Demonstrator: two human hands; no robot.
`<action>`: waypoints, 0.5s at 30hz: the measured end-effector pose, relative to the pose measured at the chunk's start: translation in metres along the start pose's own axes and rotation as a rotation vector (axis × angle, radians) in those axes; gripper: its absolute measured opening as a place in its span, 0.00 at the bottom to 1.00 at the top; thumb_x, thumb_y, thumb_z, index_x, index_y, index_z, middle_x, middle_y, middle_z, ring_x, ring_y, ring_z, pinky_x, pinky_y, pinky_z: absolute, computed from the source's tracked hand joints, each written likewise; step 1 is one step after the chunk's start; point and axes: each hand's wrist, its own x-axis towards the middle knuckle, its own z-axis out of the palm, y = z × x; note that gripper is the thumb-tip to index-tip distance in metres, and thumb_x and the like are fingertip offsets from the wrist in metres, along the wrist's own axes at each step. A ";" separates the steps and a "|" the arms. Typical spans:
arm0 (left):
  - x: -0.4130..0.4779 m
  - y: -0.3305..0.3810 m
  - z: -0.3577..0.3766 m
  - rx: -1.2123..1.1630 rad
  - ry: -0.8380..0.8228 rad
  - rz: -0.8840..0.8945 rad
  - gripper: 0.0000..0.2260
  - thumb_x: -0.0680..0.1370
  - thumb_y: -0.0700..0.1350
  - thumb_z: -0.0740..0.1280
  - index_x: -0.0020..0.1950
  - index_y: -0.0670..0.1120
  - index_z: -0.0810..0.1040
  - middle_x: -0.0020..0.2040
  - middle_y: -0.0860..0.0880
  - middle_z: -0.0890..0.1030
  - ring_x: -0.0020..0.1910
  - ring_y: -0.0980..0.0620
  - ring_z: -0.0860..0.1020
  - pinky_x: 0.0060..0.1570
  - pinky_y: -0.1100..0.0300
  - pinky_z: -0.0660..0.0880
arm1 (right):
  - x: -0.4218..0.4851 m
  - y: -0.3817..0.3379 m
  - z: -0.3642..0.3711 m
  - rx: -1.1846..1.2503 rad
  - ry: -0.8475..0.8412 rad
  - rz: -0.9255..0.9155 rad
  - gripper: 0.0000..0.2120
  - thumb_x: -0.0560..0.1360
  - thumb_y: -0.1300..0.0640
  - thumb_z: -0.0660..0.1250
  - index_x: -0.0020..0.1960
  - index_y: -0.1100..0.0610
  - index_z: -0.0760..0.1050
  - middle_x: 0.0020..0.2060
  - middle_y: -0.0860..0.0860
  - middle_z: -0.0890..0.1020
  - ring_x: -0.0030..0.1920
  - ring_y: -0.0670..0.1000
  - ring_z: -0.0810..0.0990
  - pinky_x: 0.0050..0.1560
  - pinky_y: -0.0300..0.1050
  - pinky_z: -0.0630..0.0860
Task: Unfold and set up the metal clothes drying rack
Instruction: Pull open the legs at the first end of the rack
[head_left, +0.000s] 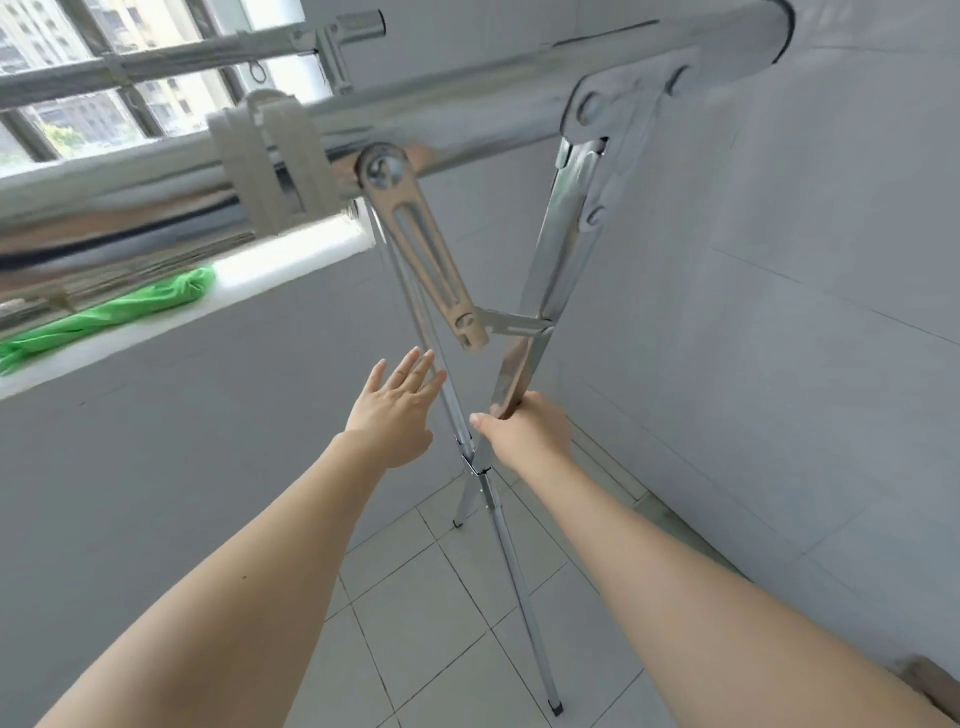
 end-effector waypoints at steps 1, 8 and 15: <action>-0.004 -0.002 0.000 -0.014 0.012 -0.001 0.34 0.77 0.49 0.60 0.78 0.51 0.44 0.79 0.48 0.40 0.77 0.50 0.37 0.75 0.46 0.39 | 0.003 -0.006 0.003 0.028 0.017 0.000 0.08 0.72 0.49 0.70 0.40 0.54 0.79 0.38 0.49 0.84 0.45 0.56 0.83 0.40 0.40 0.71; -0.015 -0.057 -0.014 -0.041 0.038 -0.103 0.32 0.77 0.48 0.61 0.78 0.51 0.51 0.79 0.46 0.42 0.77 0.49 0.38 0.75 0.45 0.41 | 0.045 -0.057 0.037 0.202 0.096 0.104 0.07 0.72 0.54 0.68 0.47 0.55 0.81 0.46 0.53 0.86 0.45 0.56 0.82 0.40 0.40 0.71; -0.013 -0.052 -0.023 -0.074 0.083 -0.059 0.28 0.77 0.49 0.62 0.76 0.52 0.57 0.79 0.46 0.43 0.77 0.50 0.39 0.74 0.45 0.40 | 0.070 -0.058 0.036 0.298 0.159 0.119 0.10 0.74 0.53 0.66 0.51 0.57 0.81 0.44 0.53 0.85 0.43 0.56 0.82 0.43 0.44 0.75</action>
